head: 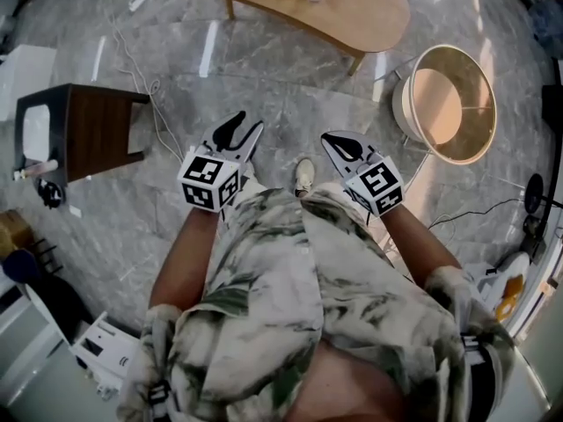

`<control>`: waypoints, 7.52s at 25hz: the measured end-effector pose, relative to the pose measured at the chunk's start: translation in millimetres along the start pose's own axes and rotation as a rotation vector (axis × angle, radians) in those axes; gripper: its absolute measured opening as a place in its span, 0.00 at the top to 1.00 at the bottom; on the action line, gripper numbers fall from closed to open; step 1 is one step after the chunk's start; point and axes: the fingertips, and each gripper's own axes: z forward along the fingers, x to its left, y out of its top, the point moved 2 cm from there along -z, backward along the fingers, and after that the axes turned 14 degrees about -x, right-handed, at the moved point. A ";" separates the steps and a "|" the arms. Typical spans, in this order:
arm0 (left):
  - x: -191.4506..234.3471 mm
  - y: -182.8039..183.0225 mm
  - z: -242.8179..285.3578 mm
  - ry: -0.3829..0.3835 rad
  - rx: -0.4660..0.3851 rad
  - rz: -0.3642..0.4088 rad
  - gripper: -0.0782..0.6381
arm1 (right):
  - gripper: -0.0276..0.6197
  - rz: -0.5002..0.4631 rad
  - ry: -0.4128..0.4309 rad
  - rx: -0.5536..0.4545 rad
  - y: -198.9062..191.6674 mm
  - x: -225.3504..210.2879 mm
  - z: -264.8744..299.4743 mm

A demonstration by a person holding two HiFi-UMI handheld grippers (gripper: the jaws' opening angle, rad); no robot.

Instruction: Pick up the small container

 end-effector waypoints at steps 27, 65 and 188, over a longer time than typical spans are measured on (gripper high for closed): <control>202.7 65.3 222.3 -0.368 0.134 0.127 0.64 | 0.93 0.146 -0.414 -0.013 80.2 -123.8 175.2; 260.2 -106.1 652.6 -0.066 0.324 0.115 0.57 | 0.93 0.380 -0.330 0.201 -37.1 -402.3 161.9; 215.5 136.4 497.2 -0.275 0.164 0.253 0.68 | 0.93 0.202 -0.382 0.099 16.8 -329.5 180.9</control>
